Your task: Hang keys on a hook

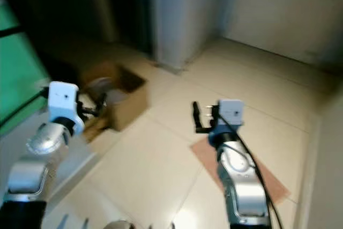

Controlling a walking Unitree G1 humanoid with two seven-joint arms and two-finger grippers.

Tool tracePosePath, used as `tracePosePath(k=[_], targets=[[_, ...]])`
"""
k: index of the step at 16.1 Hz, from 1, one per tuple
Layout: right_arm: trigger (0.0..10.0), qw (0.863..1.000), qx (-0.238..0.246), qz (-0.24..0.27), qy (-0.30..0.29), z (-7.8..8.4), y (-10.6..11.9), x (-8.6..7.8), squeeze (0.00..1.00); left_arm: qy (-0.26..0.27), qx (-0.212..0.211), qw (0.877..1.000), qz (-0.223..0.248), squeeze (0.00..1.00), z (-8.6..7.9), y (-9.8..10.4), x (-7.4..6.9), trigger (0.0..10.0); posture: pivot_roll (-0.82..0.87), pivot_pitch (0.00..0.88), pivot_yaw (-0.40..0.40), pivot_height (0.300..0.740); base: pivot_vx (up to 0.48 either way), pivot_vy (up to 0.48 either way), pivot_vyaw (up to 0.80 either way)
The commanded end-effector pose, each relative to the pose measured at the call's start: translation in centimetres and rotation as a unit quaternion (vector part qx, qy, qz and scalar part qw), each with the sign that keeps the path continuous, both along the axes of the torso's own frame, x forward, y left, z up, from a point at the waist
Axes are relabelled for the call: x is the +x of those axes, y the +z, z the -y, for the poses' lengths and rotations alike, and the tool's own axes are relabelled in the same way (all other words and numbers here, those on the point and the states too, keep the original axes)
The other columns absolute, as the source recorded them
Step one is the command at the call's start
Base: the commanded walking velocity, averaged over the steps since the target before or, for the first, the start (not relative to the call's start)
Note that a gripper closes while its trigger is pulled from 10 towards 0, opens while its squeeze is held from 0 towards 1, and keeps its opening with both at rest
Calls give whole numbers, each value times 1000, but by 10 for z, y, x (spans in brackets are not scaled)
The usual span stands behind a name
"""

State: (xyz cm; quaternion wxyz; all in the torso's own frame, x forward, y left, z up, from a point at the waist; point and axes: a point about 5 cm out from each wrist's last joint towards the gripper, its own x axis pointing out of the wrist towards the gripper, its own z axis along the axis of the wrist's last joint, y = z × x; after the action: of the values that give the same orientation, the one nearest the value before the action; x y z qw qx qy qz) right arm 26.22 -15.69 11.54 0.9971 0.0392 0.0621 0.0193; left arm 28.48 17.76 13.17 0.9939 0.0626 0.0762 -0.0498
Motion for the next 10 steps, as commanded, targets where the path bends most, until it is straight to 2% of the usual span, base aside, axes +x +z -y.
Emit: tracePosePath(k=[1, 3, 4, 5, 6, 10], targets=[[10000, 1000, -3, -6, -17, 5, -1, 1, 1000, 0, 9, 1000, 12, 1000, 1, 5, 0, 10000, -66, 0, -35, 740, 0, 0, 800], [10000, 999, -22, -25, -20, 6, -4, 1, 1000, -27, 2, 999, 21, 1000, 5, 8, -3, 10000, -65, 0, -37, 740, 0, 0, 800], [10000, 999, -19, -25, -14, 4, -5, 1, 1000, -31, -4, 999, 23, 400, 7, 8, -4, 10000, -65, 0, -37, 740, 0, 0, 800], [10000, 999, -37, -20, -14, 4, -4, 1, 1000, -32, -2, 999, 19, 0, 8, 7, -4, 10000, -67, 0, -41, 740, 0, 0, 800], [10000, 999, -43, -20, -14, 5, -4, 1, 1000, -26, 15, 999, 11, 0, 7, 4, -4, 10000, -66, 0, -46, 740, 0, 0, 800], [10000, 999, -40, -14, -7, 4, -1, 3, 1000, -20, 21, 999, 21, 0, 5, 5, -5, 10000, -61, 0, -52, 740, 0, 0, 800]])
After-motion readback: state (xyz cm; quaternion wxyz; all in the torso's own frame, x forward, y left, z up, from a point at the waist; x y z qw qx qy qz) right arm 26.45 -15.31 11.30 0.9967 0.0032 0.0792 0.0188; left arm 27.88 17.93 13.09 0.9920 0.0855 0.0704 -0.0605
